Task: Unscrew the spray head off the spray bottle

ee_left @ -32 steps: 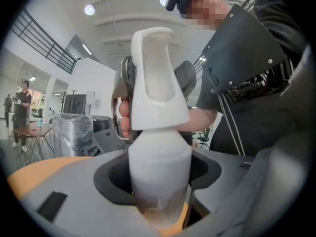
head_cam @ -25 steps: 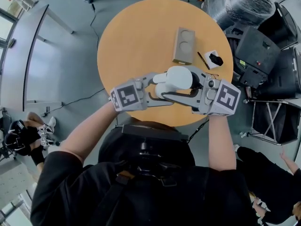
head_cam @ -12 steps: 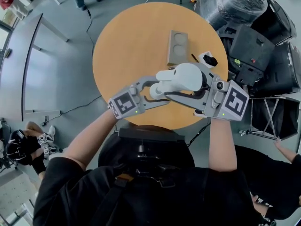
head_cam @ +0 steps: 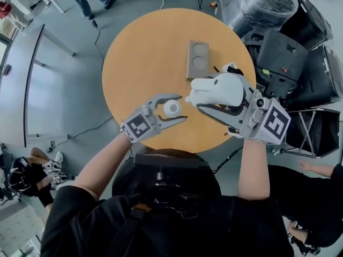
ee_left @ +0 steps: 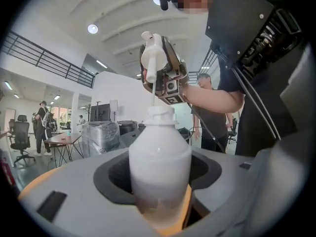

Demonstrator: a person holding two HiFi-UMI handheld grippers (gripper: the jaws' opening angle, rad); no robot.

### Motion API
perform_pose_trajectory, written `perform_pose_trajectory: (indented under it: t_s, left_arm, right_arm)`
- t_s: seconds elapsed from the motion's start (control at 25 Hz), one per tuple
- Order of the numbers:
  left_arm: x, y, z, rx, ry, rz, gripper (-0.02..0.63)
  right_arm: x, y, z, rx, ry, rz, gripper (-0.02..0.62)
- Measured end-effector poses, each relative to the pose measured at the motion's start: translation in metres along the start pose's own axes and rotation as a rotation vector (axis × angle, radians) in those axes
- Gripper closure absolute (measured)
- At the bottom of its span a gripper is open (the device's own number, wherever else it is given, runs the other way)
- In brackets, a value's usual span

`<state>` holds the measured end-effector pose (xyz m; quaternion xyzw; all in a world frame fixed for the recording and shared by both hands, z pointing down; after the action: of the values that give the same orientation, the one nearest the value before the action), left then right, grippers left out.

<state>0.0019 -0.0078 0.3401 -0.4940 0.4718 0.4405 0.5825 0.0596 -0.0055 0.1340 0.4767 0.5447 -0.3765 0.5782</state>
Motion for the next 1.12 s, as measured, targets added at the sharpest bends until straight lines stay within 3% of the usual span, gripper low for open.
perform_pose_trajectory:
  t_s: [0.2, 0.6, 1.12]
  left_arm:
    - [0.003, 0.007, -0.007, 0.033, -0.002, 0.008, 0.304]
    - [0.003, 0.010, -0.016, 0.096, 0.008, 0.067, 0.304]
    - [-0.029, -0.003, -0.031, 0.147, -0.019, 0.099, 0.305]
  right_arm:
    - [-0.012, 0.008, 0.016, -0.058, 0.003, -0.066, 0.371]
    - [-0.099, 0.024, 0.045, -0.203, -0.223, -0.343, 0.371]
    - [-0.218, 0.044, 0.058, -0.223, -0.476, -0.503, 0.371]
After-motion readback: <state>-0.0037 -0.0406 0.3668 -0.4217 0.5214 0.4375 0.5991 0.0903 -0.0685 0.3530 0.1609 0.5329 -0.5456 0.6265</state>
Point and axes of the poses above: the fingertips, and each gripper's own axes: y backward along the fingers, z to its right, x out of its top, the point moved 3 cm from there along y, backward along the fingers, and after that the axes turned 5 degrees about x, right-handed, at the moved point
